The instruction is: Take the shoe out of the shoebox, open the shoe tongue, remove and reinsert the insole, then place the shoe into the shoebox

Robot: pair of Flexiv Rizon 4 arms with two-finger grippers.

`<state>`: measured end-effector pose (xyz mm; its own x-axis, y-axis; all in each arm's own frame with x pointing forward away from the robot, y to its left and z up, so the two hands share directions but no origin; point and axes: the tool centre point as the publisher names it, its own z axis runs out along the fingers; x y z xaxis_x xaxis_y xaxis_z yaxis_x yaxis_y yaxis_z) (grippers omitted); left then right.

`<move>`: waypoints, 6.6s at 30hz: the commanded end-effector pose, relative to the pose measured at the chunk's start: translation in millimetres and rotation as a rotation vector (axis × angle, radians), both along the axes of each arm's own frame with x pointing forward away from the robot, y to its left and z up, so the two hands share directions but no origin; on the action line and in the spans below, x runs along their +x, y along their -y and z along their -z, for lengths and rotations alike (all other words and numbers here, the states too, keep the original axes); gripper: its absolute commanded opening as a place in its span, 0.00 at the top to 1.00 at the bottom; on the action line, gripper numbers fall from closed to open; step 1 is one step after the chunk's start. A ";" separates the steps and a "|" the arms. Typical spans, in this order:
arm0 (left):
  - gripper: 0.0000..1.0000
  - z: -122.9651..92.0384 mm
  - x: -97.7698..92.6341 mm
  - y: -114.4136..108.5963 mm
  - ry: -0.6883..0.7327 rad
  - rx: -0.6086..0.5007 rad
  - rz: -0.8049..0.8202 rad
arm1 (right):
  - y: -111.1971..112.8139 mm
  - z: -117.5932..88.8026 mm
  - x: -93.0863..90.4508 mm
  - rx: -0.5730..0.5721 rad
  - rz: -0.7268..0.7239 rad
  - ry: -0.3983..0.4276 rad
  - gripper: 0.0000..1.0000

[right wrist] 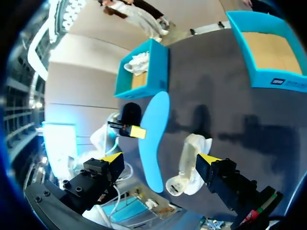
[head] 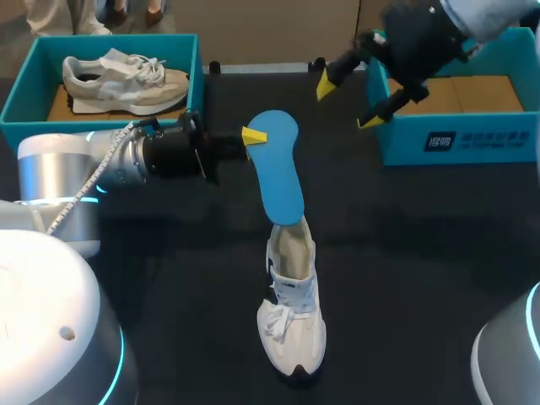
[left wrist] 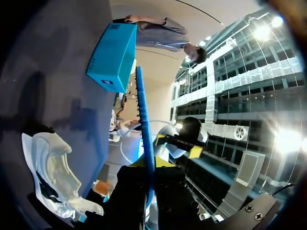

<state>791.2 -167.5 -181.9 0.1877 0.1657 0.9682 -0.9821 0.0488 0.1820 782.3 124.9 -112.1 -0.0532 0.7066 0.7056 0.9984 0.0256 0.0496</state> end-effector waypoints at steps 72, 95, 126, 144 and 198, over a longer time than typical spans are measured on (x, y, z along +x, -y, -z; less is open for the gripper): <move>1.00 -21.8 36.5 -19.2 2.445 -0.015 -0.283 | -5.6 44.1 3.8 0.733 -0.041 -0.051 0.00; 1.00 -23.1 34.9 -13.2 3.288 -0.064 -0.256 | -5.6 44.1 3.8 0.733 -0.041 -0.051 0.00; 1.00 -14.3 30.7 17.9 4.147 0.350 0.032 | -6.0 43.5 3.7 0.722 -0.037 -0.054 0.00; 1.00 -7.5 35.6 30.9 4.039 0.193 -0.037 | -26.7 61.9 -9.0 0.675 -0.109 0.053 0.00; 1.00 1.4 35.0 30.9 3.591 0.217 -0.091 | -61.4 83.8 -0.6 0.659 -0.200 0.228 0.53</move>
<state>825.7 -195.4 -183.3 0.2454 0.1172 -0.9623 0.9505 0.1661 0.2626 782.2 186.0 -195.7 -0.3337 0.0978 0.9376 0.9407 0.0992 0.3245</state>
